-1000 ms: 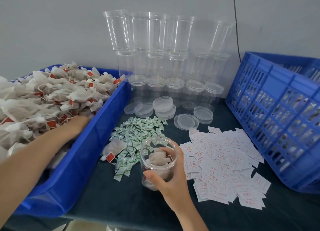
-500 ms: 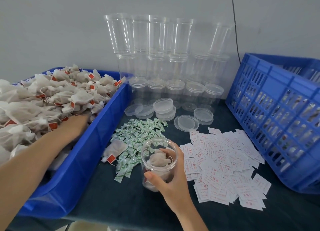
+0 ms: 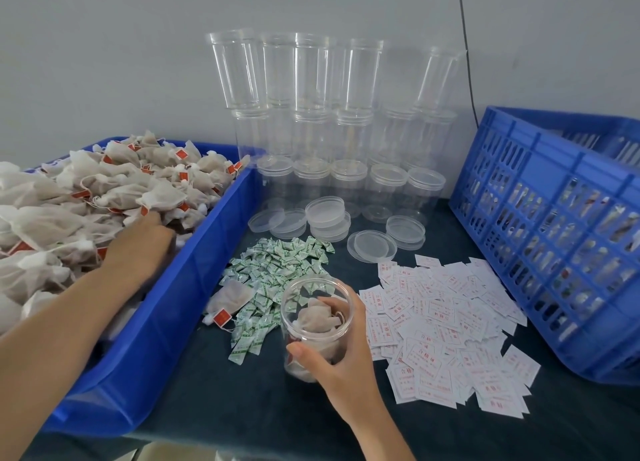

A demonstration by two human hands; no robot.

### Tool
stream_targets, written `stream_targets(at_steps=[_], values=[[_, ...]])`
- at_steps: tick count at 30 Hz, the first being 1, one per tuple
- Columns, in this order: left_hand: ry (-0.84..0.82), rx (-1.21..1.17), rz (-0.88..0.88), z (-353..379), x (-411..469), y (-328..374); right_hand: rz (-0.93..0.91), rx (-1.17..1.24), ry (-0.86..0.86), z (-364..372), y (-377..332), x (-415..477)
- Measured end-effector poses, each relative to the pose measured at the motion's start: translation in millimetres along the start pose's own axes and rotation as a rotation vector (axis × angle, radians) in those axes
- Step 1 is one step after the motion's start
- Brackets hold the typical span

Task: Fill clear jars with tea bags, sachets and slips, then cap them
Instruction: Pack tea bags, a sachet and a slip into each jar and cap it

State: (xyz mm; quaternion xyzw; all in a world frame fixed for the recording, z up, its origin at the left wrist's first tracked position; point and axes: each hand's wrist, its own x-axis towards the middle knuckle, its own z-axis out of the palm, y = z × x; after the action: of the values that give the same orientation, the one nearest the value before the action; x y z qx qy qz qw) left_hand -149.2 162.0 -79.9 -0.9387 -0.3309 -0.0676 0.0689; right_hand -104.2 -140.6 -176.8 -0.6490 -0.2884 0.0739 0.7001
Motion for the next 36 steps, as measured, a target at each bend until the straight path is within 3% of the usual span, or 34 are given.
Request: stream_targets(at_steps=[4,7,12,18,23,26,28,31,33,36], values=[[0.051,-0.245,-0.082,1.7,3.7,-0.8,-0.004,-0.001,0.002,-0.5,-1.4,0.2],[0.177,-0.581,-0.179,-6.2,2.6,1.5,0.000,0.007,-0.005,-0.5,-1.2,-0.6],[0.296,-0.865,0.059,-53.5,-12.3,33.6,0.002,0.002,-0.012,-0.3,0.0,-0.4],[0.115,-0.960,0.495,-94.4,-79.2,100.3,-0.008,-0.012,0.000,-0.1,-2.1,0.7],[-0.072,-0.940,0.650,-65.4,-100.3,136.5,-0.012,0.005,-0.014,0.0,-2.8,0.5],[-0.032,-0.825,0.669,-44.5,-99.8,138.4,-0.023,0.005,-0.024,-0.8,-3.9,0.5],[0.019,-0.890,0.628,-37.8,-98.7,135.0,-0.021,0.024,-0.026,-1.5,-4.0,0.8],[-0.080,-1.037,0.529,-29.2,-103.7,131.0,-0.025,0.051,-0.030,-1.3,-5.1,1.1],[-0.174,-1.010,0.520,-19.1,-113.0,135.1,-0.035,0.034,-0.036,-2.6,-4.4,1.3],[-0.132,-0.965,0.519,-9.7,-120.5,141.7,0.024,-0.013,-0.141,-9.8,-6.4,1.6]])
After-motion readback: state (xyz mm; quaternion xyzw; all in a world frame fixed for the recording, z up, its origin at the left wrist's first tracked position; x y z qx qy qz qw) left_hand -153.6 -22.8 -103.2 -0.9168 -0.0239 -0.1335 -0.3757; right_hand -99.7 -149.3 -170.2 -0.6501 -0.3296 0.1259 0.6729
